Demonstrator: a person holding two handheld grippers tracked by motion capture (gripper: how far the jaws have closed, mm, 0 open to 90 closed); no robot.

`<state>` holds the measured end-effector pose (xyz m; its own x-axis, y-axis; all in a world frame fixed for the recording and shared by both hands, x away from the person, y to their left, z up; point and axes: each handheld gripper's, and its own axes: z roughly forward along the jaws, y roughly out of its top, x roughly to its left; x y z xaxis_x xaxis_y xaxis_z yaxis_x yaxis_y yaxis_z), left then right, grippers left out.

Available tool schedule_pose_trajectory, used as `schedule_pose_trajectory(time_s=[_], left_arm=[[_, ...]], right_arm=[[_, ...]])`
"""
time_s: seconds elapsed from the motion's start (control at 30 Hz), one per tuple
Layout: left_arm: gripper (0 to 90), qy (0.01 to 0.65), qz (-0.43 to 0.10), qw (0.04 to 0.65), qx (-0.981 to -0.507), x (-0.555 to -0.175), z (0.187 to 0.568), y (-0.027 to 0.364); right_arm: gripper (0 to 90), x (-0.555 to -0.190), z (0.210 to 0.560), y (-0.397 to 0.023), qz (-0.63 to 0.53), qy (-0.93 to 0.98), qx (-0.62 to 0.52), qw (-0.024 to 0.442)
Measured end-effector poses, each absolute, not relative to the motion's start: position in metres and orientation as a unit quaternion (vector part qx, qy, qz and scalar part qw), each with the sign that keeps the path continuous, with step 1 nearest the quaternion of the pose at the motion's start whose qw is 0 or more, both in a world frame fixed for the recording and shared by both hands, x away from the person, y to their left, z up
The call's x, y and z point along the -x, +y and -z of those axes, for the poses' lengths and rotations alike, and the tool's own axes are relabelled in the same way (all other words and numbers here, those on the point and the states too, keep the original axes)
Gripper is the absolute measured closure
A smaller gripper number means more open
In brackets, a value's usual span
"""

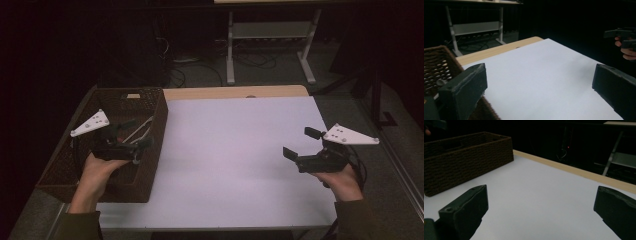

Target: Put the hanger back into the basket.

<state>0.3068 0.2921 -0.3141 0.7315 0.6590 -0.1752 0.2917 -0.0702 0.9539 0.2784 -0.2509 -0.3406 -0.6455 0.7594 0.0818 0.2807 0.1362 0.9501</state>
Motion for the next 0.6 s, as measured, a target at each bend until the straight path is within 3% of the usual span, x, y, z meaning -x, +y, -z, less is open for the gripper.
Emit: schedule_pose_trajectory(time_s=[0.6], left_arm=[[0.0, 0.315, -0.141, 0.607, -0.716, -0.299, 0.33, 0.27]], right_arm=[[0.0, -0.283, 0.317, -0.246, -0.589, 0.701, -0.336, 0.222]])
